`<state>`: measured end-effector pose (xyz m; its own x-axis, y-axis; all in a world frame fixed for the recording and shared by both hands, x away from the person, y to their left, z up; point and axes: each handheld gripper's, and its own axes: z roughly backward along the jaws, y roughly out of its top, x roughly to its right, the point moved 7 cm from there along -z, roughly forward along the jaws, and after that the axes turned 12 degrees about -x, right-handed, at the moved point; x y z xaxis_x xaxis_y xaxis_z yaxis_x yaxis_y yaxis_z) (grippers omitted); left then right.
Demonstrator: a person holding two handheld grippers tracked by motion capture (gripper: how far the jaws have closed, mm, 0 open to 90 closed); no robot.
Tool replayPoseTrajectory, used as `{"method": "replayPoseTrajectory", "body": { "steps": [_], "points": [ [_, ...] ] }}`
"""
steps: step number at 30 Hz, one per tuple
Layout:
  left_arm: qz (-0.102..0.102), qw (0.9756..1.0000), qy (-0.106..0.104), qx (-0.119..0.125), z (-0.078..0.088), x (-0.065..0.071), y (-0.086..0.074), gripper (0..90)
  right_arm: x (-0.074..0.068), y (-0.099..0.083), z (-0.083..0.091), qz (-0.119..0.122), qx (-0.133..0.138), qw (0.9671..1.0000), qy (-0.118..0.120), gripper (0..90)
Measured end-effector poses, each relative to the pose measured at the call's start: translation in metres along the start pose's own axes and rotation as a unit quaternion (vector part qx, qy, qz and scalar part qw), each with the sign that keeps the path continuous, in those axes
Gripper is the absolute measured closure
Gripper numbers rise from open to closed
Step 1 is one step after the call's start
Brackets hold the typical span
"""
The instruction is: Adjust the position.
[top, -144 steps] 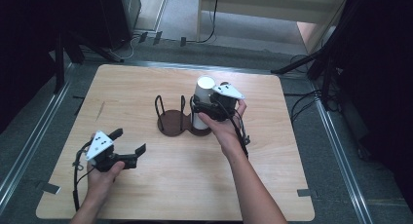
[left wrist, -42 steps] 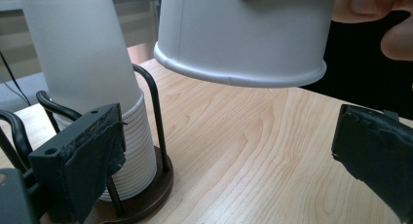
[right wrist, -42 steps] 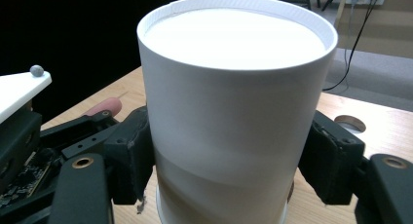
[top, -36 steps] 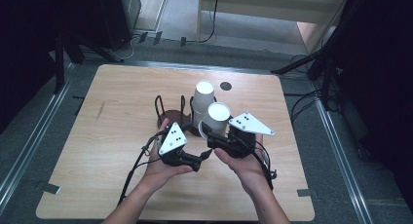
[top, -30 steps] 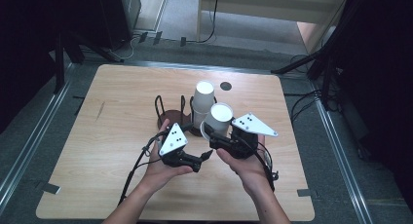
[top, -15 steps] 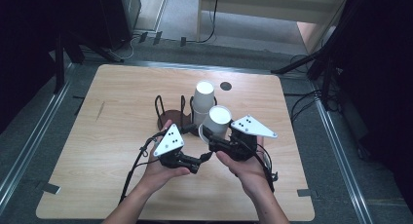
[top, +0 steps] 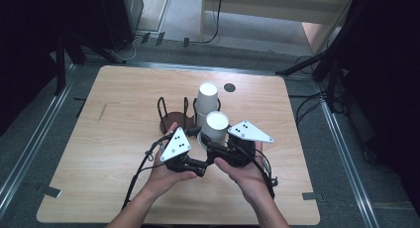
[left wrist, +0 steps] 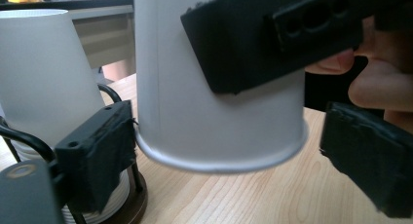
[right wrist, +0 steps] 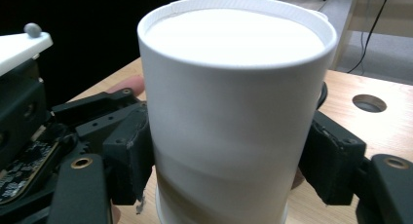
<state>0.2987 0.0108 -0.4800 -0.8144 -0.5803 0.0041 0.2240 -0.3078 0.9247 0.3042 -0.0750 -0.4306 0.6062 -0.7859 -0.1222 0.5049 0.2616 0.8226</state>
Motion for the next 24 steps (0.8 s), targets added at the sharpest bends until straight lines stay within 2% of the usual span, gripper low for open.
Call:
{"method": "replayPoseTrajectory", "body": {
  "steps": [2, 9, 14, 18, 20, 24],
  "points": [
    [-0.001, 1.0, 0.003, 0.0, 0.0004, -0.0007, 0.0001, 13.7, -0.0012, -0.0001, -0.0005, 0.001, 0.0, 1.0, 0.001, 28.4],
    [-0.008, 0.9999, 0.009, -0.005, 0.001, -0.0012, -0.0014, 14.8, -0.004, -0.0016, -0.0025, 0.004, 0.0, 1.0, 0.0, 27.7],
    [-0.02, 0.9997, 0.011, -0.003, 0.0012, 0.0006, -0.0024, 19.9, -0.0039, -0.0031, -0.0019, 0.008, 0.001, 1.0, -0.004, 24.7],
    [-0.023, 0.9997, 0.013, -0.002, 0.0018, 0.0001, -0.0023, 22.5, -0.0032, -0.0028, -0.0001, 0.006, 0.002, 1.0, 0.003, 23.1],
    [-0.017, 0.9998, 0.013, 0.002, 0.003, -0.0019, -0.0021, 23.2, -0.0022, -0.0024, 0.0017, 0.002, 0.002, 1.0, 0.009, 19.9],
    [-0.023, 0.9996, 0.015, 0.004, 0.0036, -0.0024, -0.0026, 24.8, 0.001, -0.0001, 0.0049, -0.007, 0.009, 0.9999, 0.012, 13.5]
  ]
}}
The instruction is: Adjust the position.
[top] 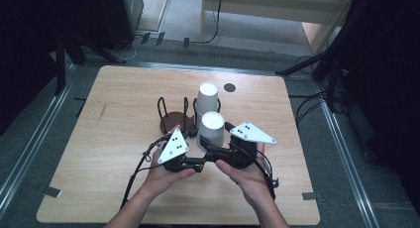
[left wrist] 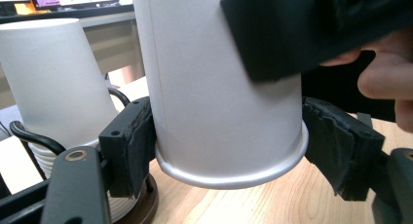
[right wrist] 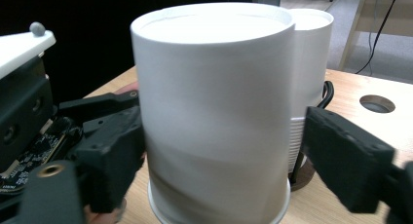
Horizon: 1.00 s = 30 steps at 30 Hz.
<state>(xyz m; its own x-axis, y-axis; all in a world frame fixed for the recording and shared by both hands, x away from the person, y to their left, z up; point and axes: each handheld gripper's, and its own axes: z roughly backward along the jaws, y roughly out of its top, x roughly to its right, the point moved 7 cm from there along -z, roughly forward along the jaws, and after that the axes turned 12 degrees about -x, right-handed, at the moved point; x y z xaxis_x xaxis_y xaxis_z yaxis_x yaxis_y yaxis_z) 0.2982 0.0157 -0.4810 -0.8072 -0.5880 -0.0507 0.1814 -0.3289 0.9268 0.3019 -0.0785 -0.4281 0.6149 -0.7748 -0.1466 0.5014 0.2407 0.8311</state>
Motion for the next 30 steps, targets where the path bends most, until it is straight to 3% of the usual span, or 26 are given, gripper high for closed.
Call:
{"method": "replayPoseTrajectory", "body": {
  "steps": [11, 18, 30],
  "points": [
    [-0.012, 0.9999, 0.01, -0.004, -0.003, 0.004, -0.005, 25.7, -0.002, 0.019, 0.008, -0.016, 0.033, 0.9993, 0.001, 14.5],
    [-0.02, 0.9996, 0.018, -0.007, -0.003, 0.004, -0.006, 25.3, -0.004, 0.02, 0.004, -0.022, 0.028, 0.9994, -0.003, 31.8],
    [-0.001, 0.9995, 0.024, -0.019, -0.002, -0.001, -0.005, 10.0, -0.009, 0.019, 0.004, -0.003, 0.028, 0.9996, -0.007, 33.9]
  ]
}}
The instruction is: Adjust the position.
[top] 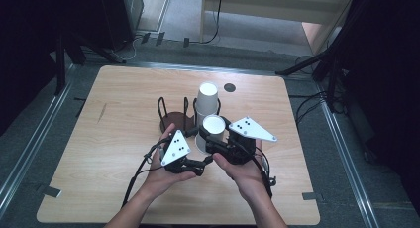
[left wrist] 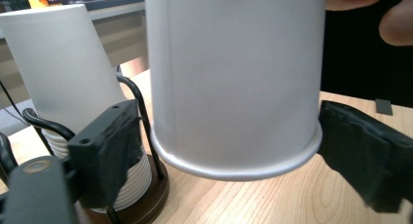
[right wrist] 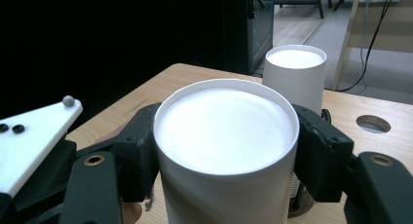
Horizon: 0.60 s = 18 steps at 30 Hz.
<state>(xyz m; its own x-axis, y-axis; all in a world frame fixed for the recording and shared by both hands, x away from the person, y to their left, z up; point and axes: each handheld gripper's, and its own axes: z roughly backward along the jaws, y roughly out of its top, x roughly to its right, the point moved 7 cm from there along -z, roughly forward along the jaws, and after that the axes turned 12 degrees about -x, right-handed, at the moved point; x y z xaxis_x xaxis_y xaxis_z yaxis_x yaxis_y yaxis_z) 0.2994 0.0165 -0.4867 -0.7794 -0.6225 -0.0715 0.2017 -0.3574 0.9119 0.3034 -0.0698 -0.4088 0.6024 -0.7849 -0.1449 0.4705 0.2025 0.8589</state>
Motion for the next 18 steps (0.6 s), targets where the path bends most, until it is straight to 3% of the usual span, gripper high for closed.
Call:
{"method": "replayPoseTrajectory", "body": {
  "steps": [5, 18],
  "points": [
    [0.001, 1.0, -0.002, 0.008, 0.0024, 0.0011, 0.005, 9.4, -0.0001, -0.0034, -0.0014, 0.002, -0.004, 1.0, -0.002, 33.8],
    [-0.004, 1.0, -0.005, -0.001, -0.0007, 0.0028, 0.0038, 14.9, -0.0065, -0.01, -0.0036, 0.034, -0.01, 0.9994, -0.003, 33.8]
  ]
}}
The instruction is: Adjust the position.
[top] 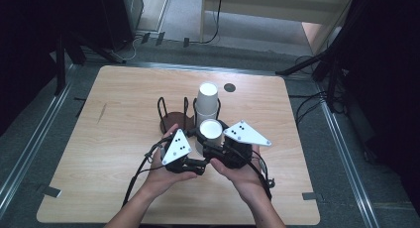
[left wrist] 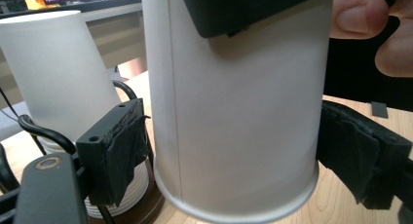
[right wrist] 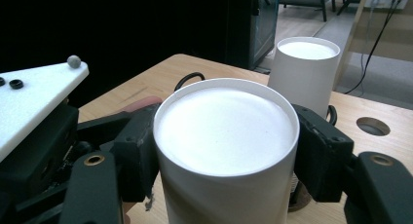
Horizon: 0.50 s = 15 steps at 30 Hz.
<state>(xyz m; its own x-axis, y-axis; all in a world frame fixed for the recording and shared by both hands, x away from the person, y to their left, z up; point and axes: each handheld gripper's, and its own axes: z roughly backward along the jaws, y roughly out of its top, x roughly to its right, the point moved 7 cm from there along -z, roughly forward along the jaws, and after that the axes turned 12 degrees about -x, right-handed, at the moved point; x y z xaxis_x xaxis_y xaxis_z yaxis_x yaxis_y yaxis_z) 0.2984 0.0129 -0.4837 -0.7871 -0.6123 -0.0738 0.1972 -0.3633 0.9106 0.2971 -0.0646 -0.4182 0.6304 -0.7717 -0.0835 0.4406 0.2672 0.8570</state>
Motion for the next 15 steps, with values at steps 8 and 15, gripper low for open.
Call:
{"method": "replayPoseTrajectory", "body": {
  "steps": [8, 15],
  "points": [
    [0.002, 1.0, 0.005, 0.004, 0.0016, -0.0016, 0.0002, 14.5, 0.002, 0.0009, 0.002, -0.037, 0.015, 0.9989, 0.025, 33.8],
    [0.003, 0.9999, 0.008, 0.014, 0.0031, -0.001, 0.0004, 12.0, 0.0038, 0.0014, 0.0036, -0.072, 0.028, 0.9966, 0.028, 33.8]
  ]
}}
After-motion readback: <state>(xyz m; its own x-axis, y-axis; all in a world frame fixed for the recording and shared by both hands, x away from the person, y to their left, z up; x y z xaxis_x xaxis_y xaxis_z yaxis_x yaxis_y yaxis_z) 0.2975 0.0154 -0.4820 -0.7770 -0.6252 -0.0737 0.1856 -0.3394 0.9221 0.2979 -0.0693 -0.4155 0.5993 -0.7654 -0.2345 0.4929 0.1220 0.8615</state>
